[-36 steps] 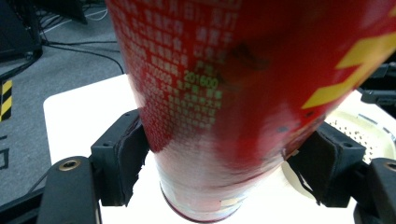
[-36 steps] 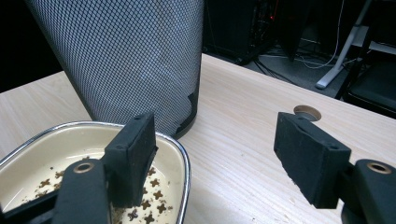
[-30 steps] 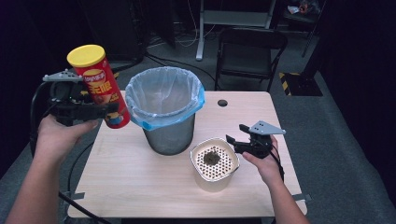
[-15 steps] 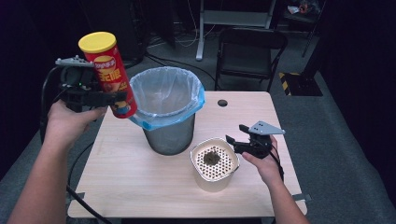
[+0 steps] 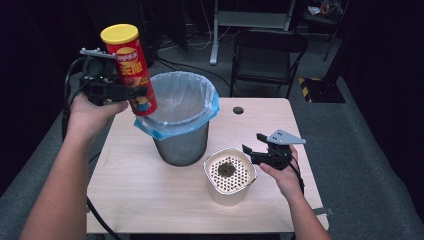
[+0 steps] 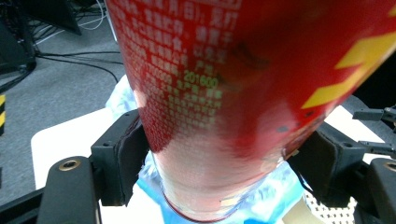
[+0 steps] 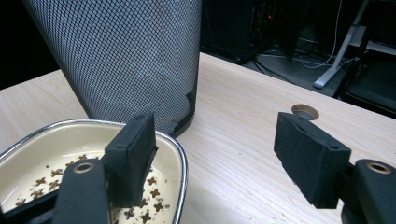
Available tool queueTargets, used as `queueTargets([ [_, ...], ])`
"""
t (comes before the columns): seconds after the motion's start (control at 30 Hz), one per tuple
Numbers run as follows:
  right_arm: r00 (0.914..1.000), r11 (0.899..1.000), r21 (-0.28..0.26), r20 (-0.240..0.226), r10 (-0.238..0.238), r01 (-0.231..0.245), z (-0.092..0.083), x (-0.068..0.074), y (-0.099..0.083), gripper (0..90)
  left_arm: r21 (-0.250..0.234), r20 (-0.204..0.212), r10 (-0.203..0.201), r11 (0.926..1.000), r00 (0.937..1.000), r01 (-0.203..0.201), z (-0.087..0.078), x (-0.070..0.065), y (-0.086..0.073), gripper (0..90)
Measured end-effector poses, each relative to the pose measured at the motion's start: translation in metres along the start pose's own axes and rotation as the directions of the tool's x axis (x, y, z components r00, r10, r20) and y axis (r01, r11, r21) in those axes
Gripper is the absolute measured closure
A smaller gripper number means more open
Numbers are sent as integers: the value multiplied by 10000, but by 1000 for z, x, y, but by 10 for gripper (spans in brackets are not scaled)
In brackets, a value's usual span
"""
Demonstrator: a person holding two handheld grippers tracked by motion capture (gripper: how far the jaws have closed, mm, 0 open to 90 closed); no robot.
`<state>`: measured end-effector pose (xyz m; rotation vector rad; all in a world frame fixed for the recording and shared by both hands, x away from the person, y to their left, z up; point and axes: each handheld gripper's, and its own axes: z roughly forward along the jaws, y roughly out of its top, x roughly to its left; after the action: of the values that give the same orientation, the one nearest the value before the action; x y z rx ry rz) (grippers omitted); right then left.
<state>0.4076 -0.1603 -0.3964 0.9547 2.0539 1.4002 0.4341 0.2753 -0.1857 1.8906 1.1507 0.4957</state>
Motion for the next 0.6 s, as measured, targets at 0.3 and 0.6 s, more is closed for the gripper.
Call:
queueTargets([
  [0.3, 9999, 9999, 112, -25, -98, 99, 3, 3, -1, 294, 76, 342, 262, 9996, 9991, -265, 39, -9, 4, 239],
  [0.6, 9999, 9998, 132, -48, -149, 149, 4, 3, -1, 294, 622, 317, 463, 9969, 9984, -482, 67, -10, 4, 238],
])
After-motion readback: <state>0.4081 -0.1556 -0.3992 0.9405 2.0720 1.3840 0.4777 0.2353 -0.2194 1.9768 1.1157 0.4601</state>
